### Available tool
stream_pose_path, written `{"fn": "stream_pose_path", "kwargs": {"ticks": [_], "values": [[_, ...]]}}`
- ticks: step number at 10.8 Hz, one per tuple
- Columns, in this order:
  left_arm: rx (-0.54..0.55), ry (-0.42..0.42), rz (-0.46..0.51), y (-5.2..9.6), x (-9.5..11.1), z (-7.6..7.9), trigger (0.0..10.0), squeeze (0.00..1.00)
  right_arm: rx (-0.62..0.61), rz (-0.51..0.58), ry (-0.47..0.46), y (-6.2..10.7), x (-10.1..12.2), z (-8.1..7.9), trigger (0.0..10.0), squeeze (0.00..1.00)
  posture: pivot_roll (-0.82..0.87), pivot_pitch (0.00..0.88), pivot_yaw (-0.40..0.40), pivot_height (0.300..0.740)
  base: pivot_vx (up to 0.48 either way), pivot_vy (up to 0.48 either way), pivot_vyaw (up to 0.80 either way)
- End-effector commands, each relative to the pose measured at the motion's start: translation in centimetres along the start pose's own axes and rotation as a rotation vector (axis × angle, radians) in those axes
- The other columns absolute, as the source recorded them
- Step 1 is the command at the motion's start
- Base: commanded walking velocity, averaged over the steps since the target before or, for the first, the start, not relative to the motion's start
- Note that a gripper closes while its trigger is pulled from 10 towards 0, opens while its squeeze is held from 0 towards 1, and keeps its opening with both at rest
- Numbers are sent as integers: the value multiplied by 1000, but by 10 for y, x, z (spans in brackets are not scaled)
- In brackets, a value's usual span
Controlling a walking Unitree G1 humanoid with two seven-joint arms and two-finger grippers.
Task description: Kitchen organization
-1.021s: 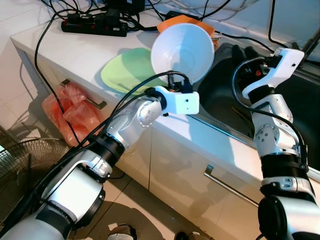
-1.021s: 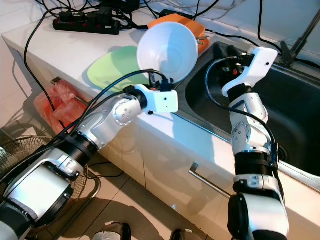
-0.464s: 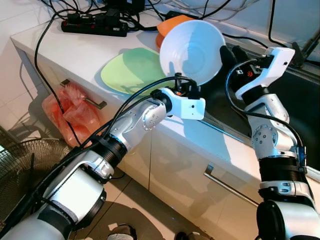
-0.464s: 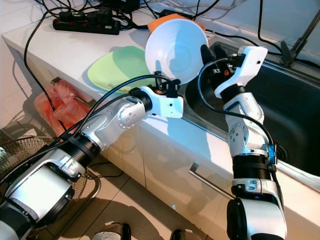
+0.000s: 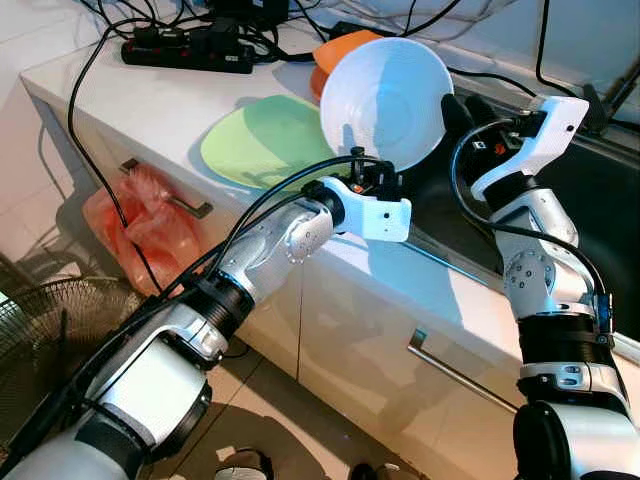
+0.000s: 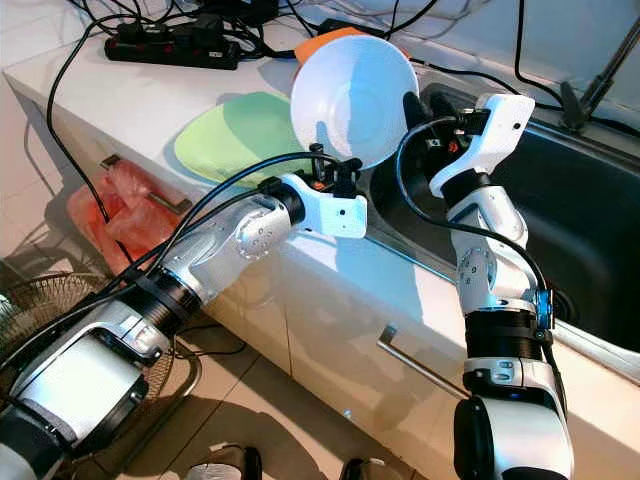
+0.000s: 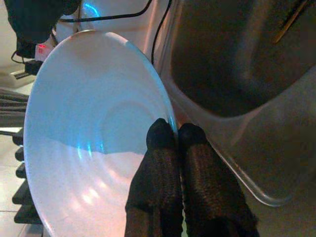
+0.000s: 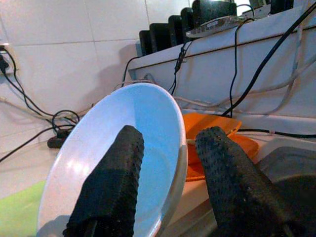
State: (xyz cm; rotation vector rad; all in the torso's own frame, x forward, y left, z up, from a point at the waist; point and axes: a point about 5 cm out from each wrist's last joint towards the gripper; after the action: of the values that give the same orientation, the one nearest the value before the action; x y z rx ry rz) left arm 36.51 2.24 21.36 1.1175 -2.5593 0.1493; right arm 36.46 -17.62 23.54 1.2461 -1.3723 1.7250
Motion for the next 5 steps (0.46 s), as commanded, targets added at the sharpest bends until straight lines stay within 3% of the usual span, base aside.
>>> {"fn": "stream_pose_path", "kwargs": {"ticks": [1,5], "values": [[44,-30,51,-1,12,-7,10000,0,-13,-4,2,2,1,3,10000,0,58,112,-23,740,0,0,0],[50,-58,83,-2,21,-5,10000,0,-12,-33,-12,2,-6,1,10000,0,59,110,-25,740,0,0,0]]}}
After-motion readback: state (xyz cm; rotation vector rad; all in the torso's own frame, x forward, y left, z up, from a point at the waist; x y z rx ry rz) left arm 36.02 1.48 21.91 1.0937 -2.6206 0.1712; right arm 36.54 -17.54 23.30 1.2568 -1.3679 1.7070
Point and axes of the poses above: a point about 5 cm out from each wrist's last joint towards the gripper, its own y axis pointing back from the gripper into the wrist, its own x axis along the axis of the wrist's last joint, z = x × y, and after that the axes turned 12 degrees about y, right-handed
